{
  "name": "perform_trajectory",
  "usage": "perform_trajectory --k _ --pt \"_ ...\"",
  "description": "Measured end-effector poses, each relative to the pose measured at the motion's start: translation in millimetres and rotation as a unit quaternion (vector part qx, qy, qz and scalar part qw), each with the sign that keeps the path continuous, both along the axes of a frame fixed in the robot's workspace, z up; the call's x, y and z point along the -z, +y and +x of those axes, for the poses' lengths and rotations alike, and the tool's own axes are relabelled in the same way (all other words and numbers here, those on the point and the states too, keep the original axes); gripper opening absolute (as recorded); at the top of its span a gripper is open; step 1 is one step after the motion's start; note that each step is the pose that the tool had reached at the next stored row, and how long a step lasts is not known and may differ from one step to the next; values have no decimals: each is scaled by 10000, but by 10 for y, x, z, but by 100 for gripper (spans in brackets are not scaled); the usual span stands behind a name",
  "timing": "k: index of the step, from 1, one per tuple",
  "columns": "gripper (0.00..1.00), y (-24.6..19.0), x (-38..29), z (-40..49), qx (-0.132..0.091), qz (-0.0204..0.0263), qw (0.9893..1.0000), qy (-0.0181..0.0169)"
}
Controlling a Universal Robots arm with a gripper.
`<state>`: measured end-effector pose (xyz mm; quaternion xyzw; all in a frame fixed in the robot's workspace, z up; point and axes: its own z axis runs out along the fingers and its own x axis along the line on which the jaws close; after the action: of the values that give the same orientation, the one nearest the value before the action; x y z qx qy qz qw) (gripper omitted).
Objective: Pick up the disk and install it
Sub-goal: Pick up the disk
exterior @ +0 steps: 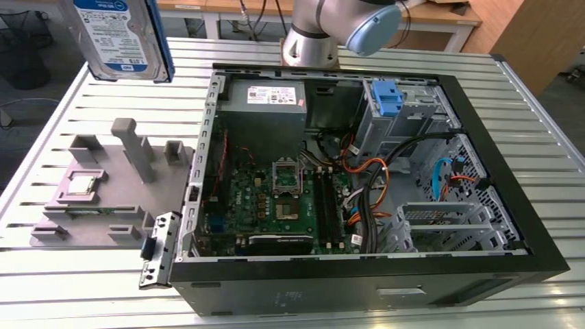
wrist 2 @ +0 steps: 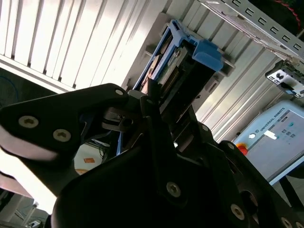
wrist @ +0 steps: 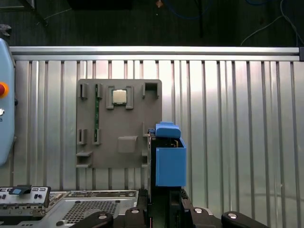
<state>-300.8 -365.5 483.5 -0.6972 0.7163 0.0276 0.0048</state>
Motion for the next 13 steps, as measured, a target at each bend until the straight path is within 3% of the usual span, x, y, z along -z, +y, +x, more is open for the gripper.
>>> perform_trajectory --k 13 --pt "35 0 3 350 0 0 10000 0"
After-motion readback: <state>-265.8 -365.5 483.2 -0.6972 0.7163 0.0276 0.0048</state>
